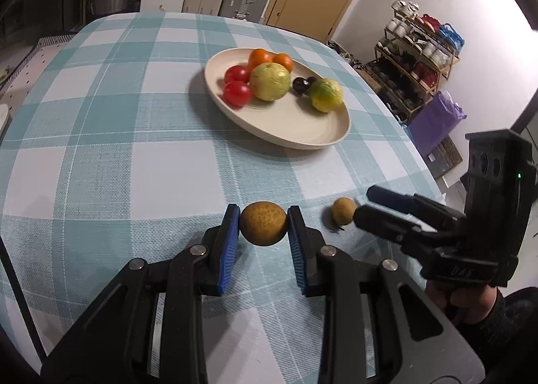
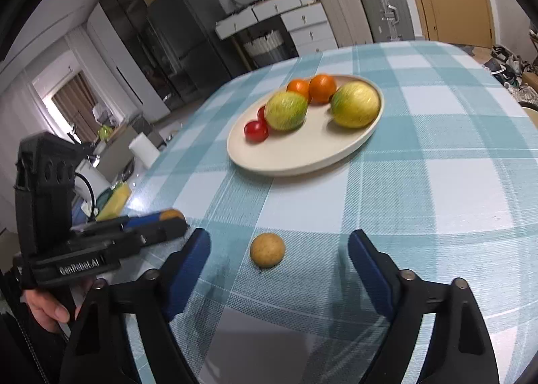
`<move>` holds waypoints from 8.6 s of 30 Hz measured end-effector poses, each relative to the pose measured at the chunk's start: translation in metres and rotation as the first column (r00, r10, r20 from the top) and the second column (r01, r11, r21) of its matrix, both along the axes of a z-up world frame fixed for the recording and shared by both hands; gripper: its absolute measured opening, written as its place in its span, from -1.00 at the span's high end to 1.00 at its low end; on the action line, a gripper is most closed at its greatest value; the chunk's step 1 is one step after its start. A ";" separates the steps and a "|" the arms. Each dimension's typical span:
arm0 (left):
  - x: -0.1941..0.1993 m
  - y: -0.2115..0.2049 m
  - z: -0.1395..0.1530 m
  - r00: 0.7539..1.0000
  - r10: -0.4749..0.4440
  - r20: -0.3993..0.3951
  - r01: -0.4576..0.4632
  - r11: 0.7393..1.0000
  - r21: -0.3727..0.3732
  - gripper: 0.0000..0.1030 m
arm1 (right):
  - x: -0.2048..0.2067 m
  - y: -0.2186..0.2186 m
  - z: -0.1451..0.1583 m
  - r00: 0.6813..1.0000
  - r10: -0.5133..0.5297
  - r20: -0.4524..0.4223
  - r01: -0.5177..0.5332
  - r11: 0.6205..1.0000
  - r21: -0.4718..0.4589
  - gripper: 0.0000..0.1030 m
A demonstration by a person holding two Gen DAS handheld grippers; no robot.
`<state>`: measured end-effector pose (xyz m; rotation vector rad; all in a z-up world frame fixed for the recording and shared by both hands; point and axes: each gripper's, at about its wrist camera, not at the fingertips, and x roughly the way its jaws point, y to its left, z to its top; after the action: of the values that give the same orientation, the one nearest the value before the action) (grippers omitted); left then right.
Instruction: Organize fruits
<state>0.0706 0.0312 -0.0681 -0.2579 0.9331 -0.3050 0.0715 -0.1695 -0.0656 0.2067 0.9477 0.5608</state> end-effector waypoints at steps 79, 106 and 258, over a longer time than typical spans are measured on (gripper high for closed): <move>0.136 -0.026 -0.005 1.000 -0.010 -0.002 0.010 0.998 -0.062 0.49 | 0.118 0.022 0.011 0.997 0.000 0.079 -0.001 1.000 0.019 0.09; 0.054 -0.037 0.057 0.984 0.044 0.171 -0.058 0.996 0.074 0.23 | 0.043 -0.008 0.070 0.943 -0.109 0.315 0.097 0.994 0.054 -0.68; 0.013 -0.012 0.037 0.762 0.219 0.609 -0.400 0.899 0.178 -0.99 | 0.000 -0.015 0.049 0.798 -0.085 0.597 0.177 0.979 -0.098 -1.00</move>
<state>0.0833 0.0188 -0.0309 -0.0269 0.3045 0.0819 0.0712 -0.1847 -0.0168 -0.0443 0.3544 0.3835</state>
